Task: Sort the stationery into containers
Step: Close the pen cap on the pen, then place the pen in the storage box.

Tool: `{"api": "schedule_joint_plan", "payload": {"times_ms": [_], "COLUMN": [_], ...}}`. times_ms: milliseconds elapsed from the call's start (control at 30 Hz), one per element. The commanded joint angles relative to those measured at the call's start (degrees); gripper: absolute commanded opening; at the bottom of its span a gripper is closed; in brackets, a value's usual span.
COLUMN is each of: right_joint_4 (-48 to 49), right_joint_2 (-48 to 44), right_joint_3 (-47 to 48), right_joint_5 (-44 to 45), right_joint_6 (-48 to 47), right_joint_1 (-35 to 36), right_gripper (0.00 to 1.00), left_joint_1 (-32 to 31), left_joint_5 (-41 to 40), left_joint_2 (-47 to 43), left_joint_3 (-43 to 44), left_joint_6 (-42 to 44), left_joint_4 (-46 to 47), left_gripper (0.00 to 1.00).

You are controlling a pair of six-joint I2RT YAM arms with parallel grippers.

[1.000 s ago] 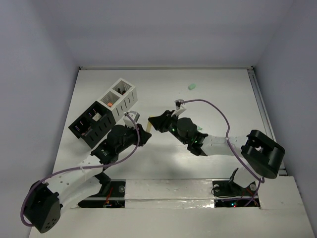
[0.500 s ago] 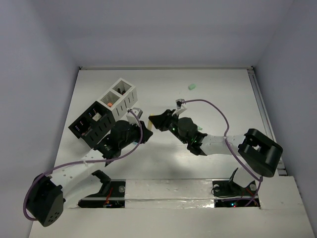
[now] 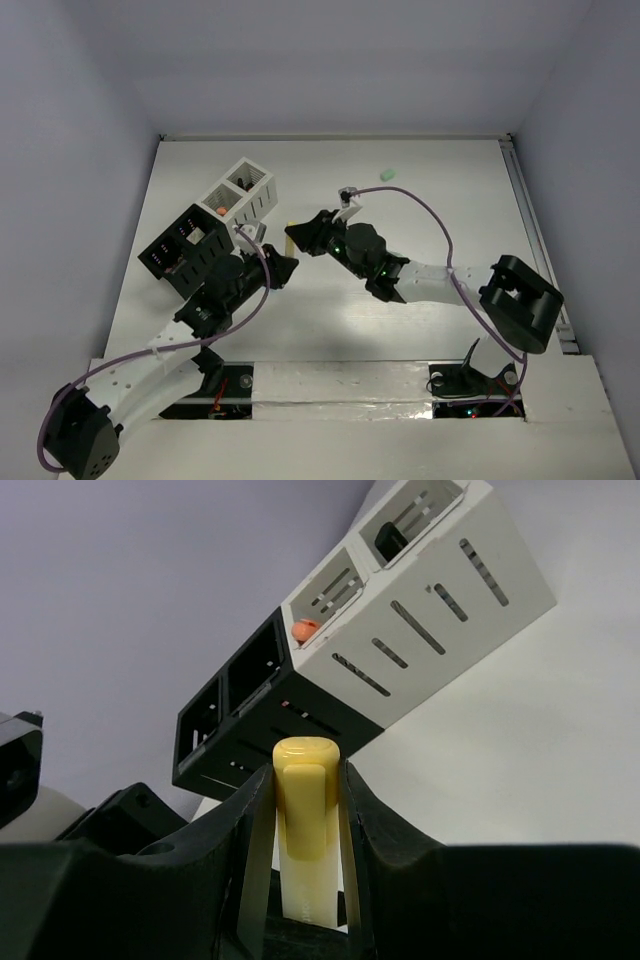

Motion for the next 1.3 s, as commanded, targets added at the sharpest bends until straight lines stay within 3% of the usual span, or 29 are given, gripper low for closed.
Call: {"api": "schedule_joint_plan", "payload": {"times_ms": [0, 200, 467, 533, 667, 1000, 1167, 1267], "right_joint_4": [-11.2, -11.2, -11.6, -10.6, -10.3, -10.0, -10.9, -10.8], "right_joint_2": [3.0, 6.8, 14.4, 16.5, 20.2, 30.9, 38.0, 42.3], "right_joint_3": [2.0, 10.1, 22.6, 25.5, 32.3, 51.0, 60.9, 67.0], "right_joint_5": [-6.9, -5.1, -4.7, -5.4, -6.1, -8.7, -8.6, -7.9], "right_joint_6": [-0.5, -1.0, 0.0, -0.7, -3.5, -6.0, -7.1, -9.7], "right_joint_1": [3.0, -0.4, -6.3, -7.0, -7.0, -7.0, -7.0, -6.3], "right_gripper": [0.00, 0.00, 0.00, 0.00, 0.00, 0.00, 0.00, 0.00], "left_joint_1": [1.6, 1.6, 1.6, 1.6, 1.6, 1.6, 1.6, 1.6], "left_joint_5": [-5.6, -4.5, -0.3, -1.5, -3.2, -10.6, -16.9, -15.8], "left_joint_2": [-5.1, -8.5, -16.9, -20.7, -26.4, -30.2, -30.5, -29.9], "left_joint_3": [0.5, -1.5, -4.3, -3.5, -0.2, 18.5, 20.0, 19.8], "left_joint_6": [-1.6, -2.5, -5.7, -6.5, -7.7, -1.5, 4.6, 5.2], "left_joint_4": [14.6, 9.8, 3.8, 0.5, -3.6, -20.6, -24.2, -24.4], "left_gripper": [0.04, 0.38, 0.63, 0.79, 0.99, 0.99, 0.99, 0.99]}}
